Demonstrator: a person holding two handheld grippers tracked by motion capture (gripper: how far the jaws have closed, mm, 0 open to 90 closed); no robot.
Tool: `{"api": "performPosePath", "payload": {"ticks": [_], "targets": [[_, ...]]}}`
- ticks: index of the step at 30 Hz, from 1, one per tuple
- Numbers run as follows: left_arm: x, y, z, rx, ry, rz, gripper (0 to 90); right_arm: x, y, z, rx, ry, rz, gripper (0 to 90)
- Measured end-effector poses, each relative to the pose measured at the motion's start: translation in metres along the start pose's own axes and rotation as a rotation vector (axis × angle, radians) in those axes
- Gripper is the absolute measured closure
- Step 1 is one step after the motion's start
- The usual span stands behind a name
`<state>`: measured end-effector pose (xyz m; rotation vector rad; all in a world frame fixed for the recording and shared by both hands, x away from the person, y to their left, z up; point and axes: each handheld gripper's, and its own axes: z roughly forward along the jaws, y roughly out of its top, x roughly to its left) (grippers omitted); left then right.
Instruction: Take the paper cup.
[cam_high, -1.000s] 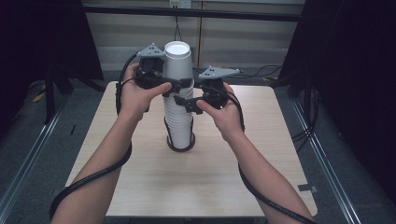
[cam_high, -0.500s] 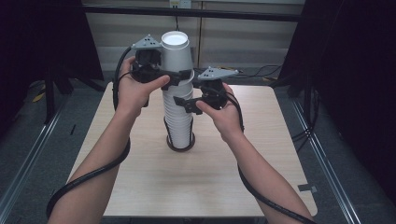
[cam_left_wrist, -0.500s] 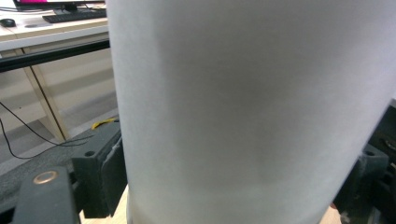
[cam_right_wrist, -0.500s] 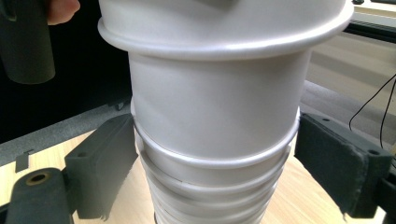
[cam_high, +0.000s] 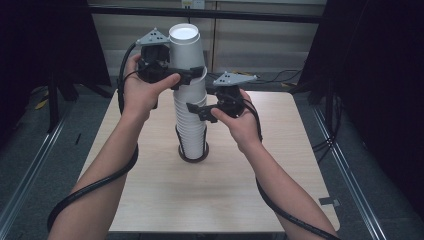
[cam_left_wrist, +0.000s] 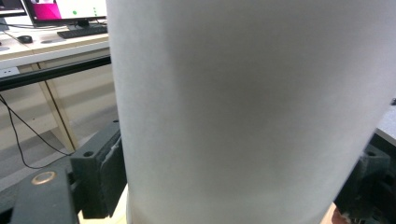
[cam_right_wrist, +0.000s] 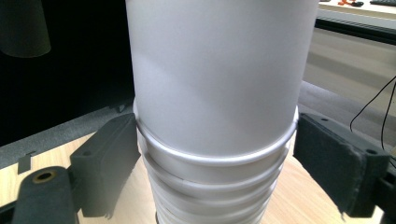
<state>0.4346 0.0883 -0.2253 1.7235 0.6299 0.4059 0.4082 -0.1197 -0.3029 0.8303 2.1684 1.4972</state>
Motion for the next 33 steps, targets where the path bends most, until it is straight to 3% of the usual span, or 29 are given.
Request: {"api": "performPosePath", "payload": {"ticks": [11, 33], "targets": [[-0.002, 0.002, -0.005, -0.028, -0.003, 0.014, 14.8, 0.001, 0.0, -0.001, -0.008, -0.005, 0.001, 15.4], [0.0, 0.01, -0.018, -0.083, 0.0, -0.014, 14.7, -0.001, -0.006, -0.007, -0.007, -0.006, 0.009, 16.5]]}}
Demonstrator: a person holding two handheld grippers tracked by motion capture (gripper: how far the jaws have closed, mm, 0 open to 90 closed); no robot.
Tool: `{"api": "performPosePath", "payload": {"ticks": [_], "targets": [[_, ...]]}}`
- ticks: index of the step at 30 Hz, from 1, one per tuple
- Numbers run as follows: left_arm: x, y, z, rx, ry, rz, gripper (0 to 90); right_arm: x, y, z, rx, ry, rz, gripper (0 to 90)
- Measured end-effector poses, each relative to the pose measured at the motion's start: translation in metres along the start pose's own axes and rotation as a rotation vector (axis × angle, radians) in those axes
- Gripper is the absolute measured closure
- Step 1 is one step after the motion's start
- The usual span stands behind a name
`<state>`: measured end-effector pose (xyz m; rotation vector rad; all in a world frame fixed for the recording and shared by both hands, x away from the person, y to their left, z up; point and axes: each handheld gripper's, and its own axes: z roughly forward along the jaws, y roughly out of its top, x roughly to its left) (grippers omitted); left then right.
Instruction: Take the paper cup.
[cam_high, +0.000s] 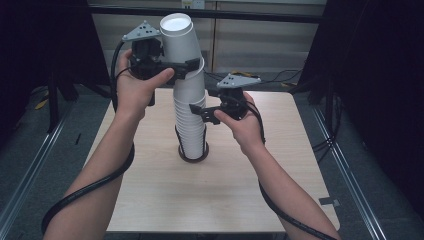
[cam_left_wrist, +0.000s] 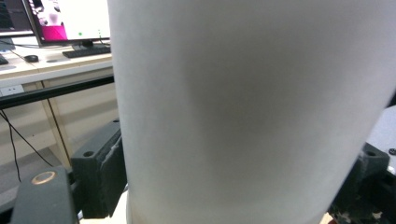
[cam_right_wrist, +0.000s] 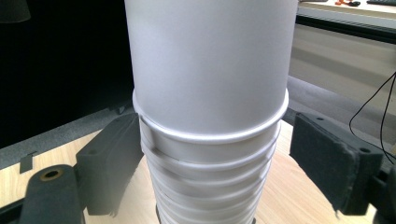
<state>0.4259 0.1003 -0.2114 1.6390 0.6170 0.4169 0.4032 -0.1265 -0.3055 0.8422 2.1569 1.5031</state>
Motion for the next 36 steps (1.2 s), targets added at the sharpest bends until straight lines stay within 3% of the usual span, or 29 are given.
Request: {"api": "performPosePath", "payload": {"ticks": [8, 23, 32, 36], "targets": [[0.001, 0.001, -0.006, -0.017, -0.006, -0.012, 14.7, -0.001, -0.002, 0.0, -0.001, 0.005, 0.0, 16.5], [0.0, 0.012, -0.011, -0.025, -0.014, 0.001, 14.5, 0.001, 0.0, -0.001, -0.004, 0.007, -0.009, 16.5], [0.004, 0.009, -0.027, -0.023, -0.018, -0.014, 14.4, 0.0, -0.001, 0.0, 0.004, 0.004, -0.01, 16.5], [0.006, 0.006, -0.038, -0.012, -0.016, -0.002, 14.3, 0.0, -0.001, 0.0, 0.005, 0.001, -0.011, 16.6]]}}
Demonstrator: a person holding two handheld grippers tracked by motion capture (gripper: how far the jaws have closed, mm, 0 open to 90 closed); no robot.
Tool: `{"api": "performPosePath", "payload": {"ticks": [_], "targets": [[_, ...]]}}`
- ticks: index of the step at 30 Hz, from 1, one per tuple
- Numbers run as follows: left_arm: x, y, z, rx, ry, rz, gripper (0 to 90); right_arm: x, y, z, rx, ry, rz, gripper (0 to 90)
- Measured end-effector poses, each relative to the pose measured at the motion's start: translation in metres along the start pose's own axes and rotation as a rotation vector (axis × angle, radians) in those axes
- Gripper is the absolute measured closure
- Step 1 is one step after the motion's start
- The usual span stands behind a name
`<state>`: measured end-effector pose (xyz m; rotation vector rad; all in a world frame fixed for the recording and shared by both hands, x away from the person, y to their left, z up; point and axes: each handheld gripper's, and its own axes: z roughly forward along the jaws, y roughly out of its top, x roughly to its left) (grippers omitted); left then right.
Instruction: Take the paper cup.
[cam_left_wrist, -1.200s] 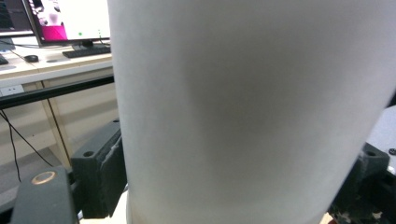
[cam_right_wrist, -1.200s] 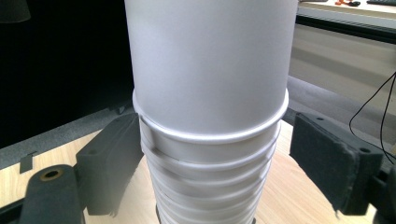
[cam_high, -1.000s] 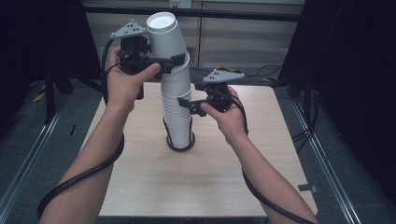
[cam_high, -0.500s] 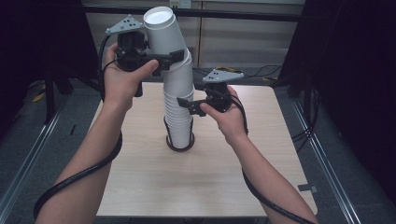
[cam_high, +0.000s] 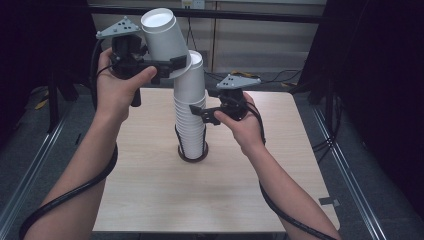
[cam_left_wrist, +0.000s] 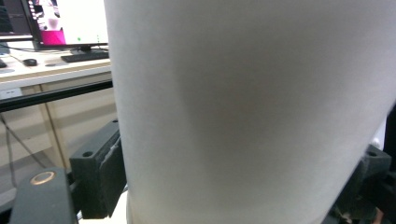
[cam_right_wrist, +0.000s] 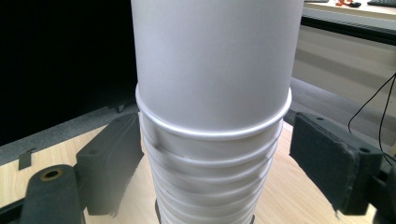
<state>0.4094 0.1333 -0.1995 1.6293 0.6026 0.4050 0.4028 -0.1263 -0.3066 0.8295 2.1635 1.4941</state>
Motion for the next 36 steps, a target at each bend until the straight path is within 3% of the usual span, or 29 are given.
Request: {"api": "performPosePath", "payload": {"ticks": [13, 21, 27, 36], "targets": [[0.015, -0.027, -0.043, -0.006, 0.023, -0.033, 14.3, 0.0, -0.003, -0.004, 0.009, 0.006, -0.004, 16.6], [0.021, -0.063, -0.062, 0.016, 0.033, -0.053, 14.3, 0.001, -0.008, -0.003, 0.018, 0.018, -0.01, 16.6], [0.02, -0.091, -0.066, 0.053, 0.028, -0.054, 14.5, 0.004, -0.014, -0.006, 0.041, 0.026, -0.031, 16.4], [0.012, -0.129, -0.063, 0.163, 0.007, -0.025, 15.0, 0.005, -0.029, -0.016, 0.071, 0.077, -0.036, 16.3]]}}
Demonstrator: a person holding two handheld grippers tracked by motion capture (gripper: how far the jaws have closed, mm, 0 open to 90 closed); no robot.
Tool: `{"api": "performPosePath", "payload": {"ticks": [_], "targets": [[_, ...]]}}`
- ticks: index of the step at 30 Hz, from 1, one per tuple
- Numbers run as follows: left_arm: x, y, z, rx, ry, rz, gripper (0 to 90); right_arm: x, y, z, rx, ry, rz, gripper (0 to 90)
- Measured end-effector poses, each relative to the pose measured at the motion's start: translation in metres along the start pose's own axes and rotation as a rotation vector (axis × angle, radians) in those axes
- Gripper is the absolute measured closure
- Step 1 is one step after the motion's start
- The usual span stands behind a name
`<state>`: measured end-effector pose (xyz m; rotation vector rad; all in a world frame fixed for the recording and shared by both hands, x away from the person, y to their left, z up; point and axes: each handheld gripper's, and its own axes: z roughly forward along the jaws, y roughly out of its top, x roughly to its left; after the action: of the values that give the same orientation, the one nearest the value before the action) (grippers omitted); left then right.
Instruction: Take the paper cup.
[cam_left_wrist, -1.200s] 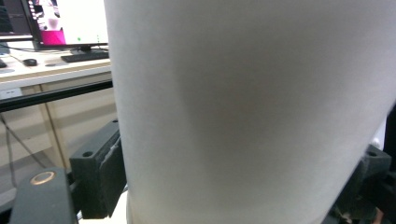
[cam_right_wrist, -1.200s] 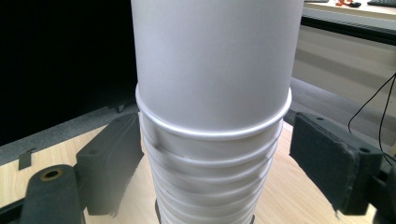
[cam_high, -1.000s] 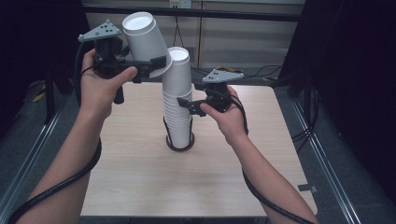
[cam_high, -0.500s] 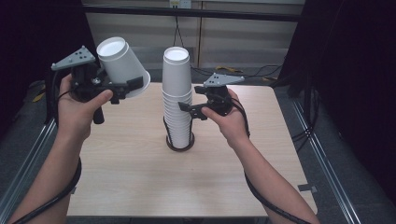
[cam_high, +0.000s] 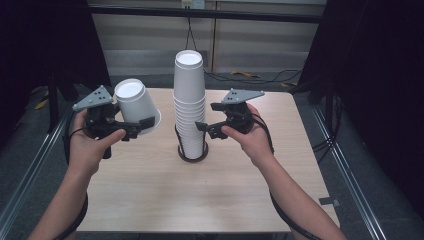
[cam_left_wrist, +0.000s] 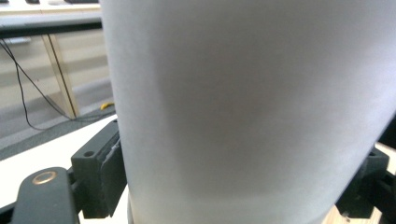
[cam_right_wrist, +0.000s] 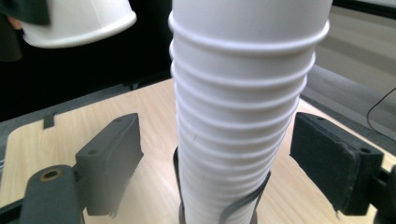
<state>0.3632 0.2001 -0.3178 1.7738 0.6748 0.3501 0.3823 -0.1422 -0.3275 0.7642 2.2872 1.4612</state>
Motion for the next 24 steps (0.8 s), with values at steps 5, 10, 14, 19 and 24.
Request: {"api": "performPosePath", "payload": {"ticks": [5, 10, 14, 19, 24], "targets": [[-0.007, -0.011, 0.006, 0.045, -0.025, 0.014, 15.0, -0.002, -0.012, -0.006, 0.02, 0.015, -0.001, 16.0], [-0.014, -0.02, 0.015, 0.086, -0.038, 0.041, 15.1, -0.005, -0.026, -0.012, 0.046, 0.031, -0.01, 16.0], [-0.021, -0.029, 0.023, 0.117, -0.061, 0.05, 15.1, -0.008, -0.036, -0.016, 0.051, 0.039, -0.002, 15.8], [-0.03, -0.038, 0.033, 0.157, -0.08, 0.075, 15.1, -0.01, -0.048, -0.021, 0.058, 0.051, 0.013, 14.7], [-0.039, -0.044, 0.04, 0.186, -0.111, 0.097, 15.1, -0.011, -0.057, -0.026, 0.066, 0.054, 0.008, 13.9]]}}
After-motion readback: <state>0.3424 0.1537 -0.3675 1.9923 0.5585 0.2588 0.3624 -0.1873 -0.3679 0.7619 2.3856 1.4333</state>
